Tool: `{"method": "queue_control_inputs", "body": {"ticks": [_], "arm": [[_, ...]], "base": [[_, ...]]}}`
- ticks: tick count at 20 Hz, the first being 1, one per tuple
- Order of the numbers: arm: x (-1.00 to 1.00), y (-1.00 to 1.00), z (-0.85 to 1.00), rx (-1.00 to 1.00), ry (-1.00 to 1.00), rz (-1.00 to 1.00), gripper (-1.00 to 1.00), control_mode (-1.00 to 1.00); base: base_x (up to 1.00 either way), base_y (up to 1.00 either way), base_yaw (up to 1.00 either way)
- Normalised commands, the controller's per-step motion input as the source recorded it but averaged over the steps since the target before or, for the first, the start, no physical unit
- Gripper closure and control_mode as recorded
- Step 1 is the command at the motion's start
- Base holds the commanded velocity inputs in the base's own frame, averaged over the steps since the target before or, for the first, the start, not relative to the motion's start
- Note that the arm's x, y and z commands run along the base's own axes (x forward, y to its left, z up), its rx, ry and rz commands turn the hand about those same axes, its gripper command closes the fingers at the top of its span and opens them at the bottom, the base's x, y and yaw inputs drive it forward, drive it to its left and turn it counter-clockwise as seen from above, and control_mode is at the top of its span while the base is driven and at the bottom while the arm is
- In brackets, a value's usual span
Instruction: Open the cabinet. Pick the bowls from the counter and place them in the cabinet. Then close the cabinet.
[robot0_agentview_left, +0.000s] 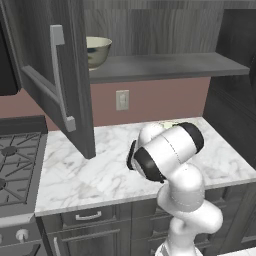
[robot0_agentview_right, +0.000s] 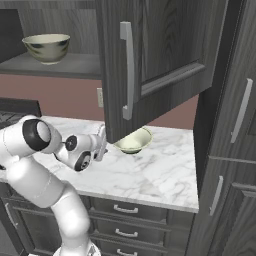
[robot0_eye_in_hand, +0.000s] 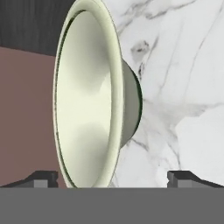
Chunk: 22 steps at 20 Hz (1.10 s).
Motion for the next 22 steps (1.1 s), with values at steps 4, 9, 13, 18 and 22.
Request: {"method": "queue_control_inputs", "body": {"ticks": [4, 9, 13, 18, 22], "arm": [[0.2, -0.21, -0.09, 0.02, 0.05, 0.0, -1.0, -1.0], [0.2, -0.21, -0.07, 0.01, 0.02, 0.0, -1.0, -1.0], [0.23, -0.15, -0.11, 0.0, 0.01, 0.0, -1.0, -1.0], [0.23, -0.08, -0.18, 0.0, 0.01, 0.0, -1.0, -1.0], [0.21, 0.0, -0.27, 0.0, 0.0, 0.0, 1.0, -1.0]], "base": [[0.0, 0.0, 0.0], [0.0, 0.0, 0.0], [0.0, 0.0, 0.0], [0.0, 0.0, 0.0], [0.0, 0.0, 0.0]]}}
